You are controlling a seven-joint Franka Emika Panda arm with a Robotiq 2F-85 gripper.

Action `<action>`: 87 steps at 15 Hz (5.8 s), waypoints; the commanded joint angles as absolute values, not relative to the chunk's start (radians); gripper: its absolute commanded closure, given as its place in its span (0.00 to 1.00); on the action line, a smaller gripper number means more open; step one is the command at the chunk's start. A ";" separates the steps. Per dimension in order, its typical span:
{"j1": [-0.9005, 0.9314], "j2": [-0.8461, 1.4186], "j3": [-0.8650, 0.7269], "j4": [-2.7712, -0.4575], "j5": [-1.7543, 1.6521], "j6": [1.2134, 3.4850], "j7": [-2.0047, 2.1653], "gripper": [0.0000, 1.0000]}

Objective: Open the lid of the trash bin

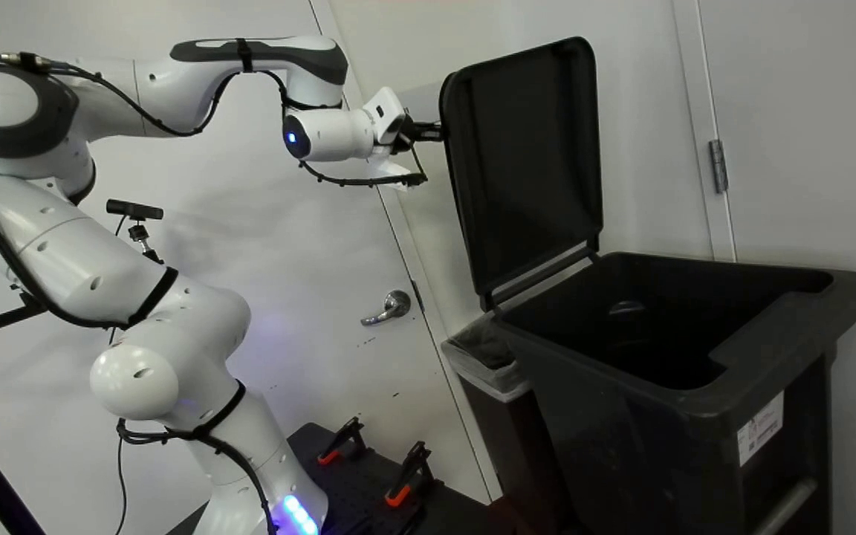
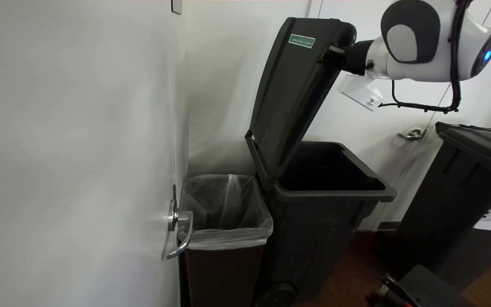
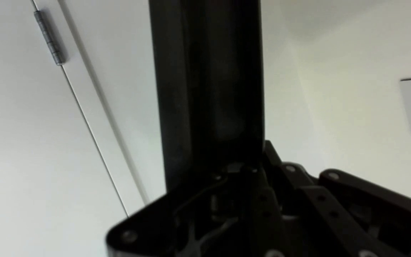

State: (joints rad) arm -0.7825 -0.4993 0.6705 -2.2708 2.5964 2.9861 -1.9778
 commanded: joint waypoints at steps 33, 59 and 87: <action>-1.473 -0.900 1.549 -1.989 2.320 2.986 -1.625 0.98; -1.470 -1.073 1.586 -1.888 2.100 3.110 -1.407 0.98; -1.343 -0.991 1.701 -2.086 1.479 3.110 -1.116 0.00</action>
State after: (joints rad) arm -1.4110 -1.0076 1.7463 -2.0048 1.5588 3.1551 -1.1851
